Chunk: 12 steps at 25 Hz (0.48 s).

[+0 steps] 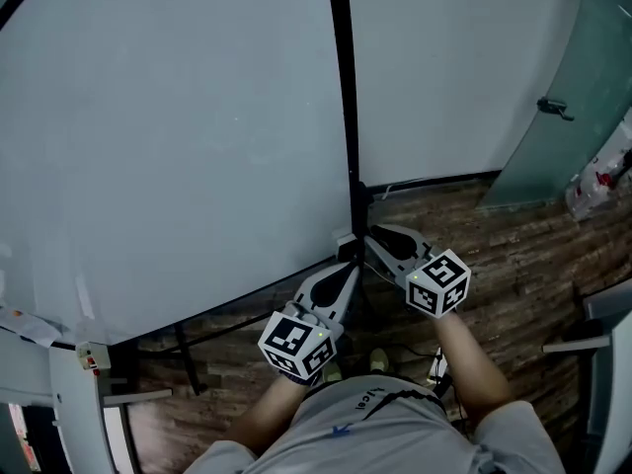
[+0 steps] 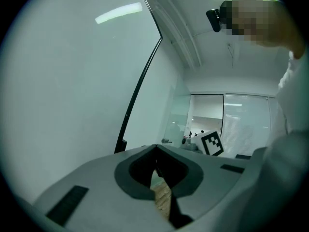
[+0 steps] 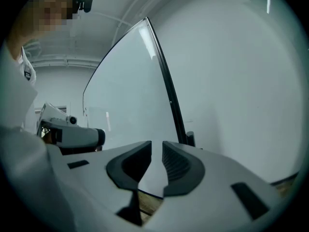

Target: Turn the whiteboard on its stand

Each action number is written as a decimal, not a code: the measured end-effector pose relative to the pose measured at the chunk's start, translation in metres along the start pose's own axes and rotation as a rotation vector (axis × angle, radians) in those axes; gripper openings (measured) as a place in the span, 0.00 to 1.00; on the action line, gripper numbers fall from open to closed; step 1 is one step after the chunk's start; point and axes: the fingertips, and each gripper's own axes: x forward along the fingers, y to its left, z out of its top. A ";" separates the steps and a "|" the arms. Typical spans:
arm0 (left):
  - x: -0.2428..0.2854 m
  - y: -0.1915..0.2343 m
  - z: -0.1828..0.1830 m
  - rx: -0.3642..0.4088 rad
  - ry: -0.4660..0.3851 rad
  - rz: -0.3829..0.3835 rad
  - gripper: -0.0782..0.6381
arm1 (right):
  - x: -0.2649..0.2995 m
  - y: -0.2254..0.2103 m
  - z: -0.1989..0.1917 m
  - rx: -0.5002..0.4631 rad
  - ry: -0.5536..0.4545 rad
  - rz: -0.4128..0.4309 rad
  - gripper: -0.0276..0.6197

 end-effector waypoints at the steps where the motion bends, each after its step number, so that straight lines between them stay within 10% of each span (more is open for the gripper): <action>1: -0.001 0.000 0.000 -0.001 -0.001 -0.003 0.13 | -0.003 0.005 0.003 0.003 -0.004 -0.003 0.15; 12: -0.012 0.003 0.011 0.009 -0.016 -0.002 0.13 | -0.011 0.039 0.015 -0.021 -0.020 -0.022 0.06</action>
